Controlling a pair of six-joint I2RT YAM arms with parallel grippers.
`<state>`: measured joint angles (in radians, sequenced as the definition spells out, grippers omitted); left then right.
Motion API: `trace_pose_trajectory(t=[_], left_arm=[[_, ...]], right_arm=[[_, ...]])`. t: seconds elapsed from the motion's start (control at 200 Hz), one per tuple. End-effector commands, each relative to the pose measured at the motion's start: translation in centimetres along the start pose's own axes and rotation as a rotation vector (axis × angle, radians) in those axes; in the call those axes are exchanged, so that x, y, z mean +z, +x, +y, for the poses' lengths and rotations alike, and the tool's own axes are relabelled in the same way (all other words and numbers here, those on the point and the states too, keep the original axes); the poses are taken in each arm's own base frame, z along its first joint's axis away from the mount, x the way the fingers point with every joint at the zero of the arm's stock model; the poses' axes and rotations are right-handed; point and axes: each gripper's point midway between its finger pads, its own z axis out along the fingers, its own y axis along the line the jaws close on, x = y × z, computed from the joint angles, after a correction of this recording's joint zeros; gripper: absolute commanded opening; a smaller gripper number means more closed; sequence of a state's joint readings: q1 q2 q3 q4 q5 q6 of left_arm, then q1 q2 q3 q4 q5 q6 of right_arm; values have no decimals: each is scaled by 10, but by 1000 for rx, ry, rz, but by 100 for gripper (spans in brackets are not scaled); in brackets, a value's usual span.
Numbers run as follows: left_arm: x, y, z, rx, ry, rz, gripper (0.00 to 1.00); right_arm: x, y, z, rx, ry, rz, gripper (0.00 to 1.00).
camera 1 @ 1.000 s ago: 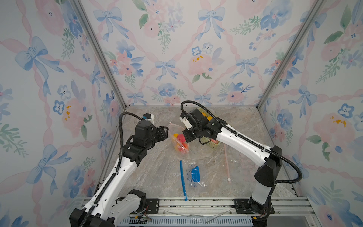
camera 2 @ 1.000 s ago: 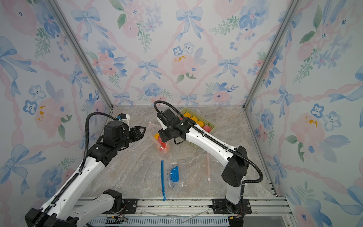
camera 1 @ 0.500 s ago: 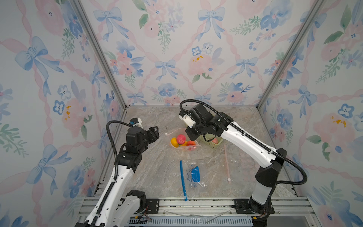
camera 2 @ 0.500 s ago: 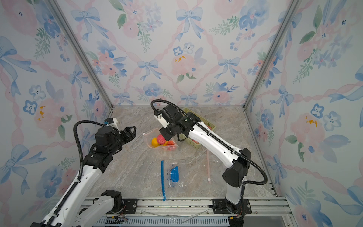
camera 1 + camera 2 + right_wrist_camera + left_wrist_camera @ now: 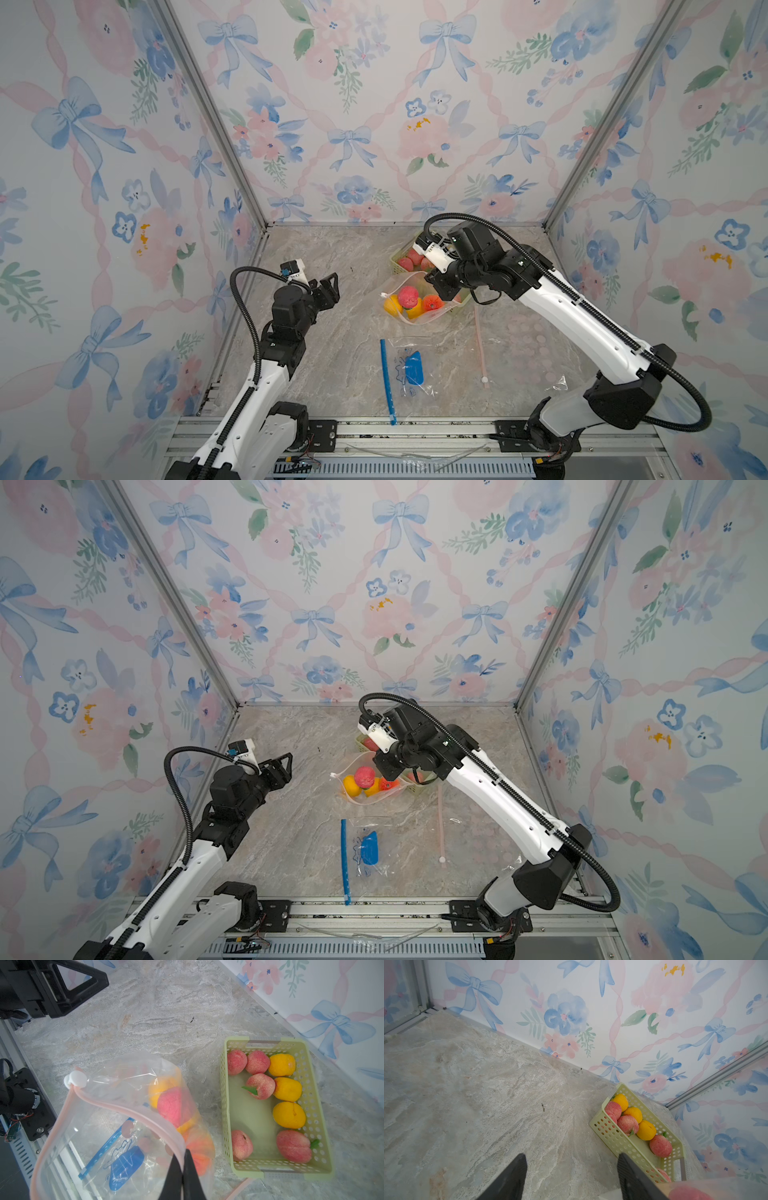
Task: Place the peach in a zip-top bag and seal the zipper
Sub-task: Adjust the zipper food storage bag at the center of the board.
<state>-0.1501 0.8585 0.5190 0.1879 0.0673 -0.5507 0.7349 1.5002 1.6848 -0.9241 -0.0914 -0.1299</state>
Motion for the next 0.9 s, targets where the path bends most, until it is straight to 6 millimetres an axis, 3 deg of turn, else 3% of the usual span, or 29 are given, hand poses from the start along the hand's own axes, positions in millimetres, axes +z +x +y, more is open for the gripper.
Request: trace_pose_trajectory(t=[0.0, 0.225, 0.325, 0.465, 0.605, 0.825, 0.895], left_arm=[[-5, -20, -33, 127, 183, -116, 72], [-4, 2, -87, 332, 488, -65, 71], [-18, 20, -120, 483, 658, -46, 68], [-37, 43, -145, 647, 771, -77, 68], [-51, 48, -163, 682, 860, -87, 66], [-46, 48, -166, 744, 843, -43, 52], [-46, 47, -168, 769, 850, -32, 43]], right_arm=[[-14, -6, -1, -23, -55, -84, 0], [-31, -1, -8, -23, -73, -138, 0], [-31, 2, -15, 23, -73, -147, 0], [-28, 5, -15, 60, -91, -151, 0], [-27, 10, -12, 74, -110, -146, 0], [-28, 15, -8, 85, -126, -148, 0], [-26, 17, -7, 85, -129, -144, 0]])
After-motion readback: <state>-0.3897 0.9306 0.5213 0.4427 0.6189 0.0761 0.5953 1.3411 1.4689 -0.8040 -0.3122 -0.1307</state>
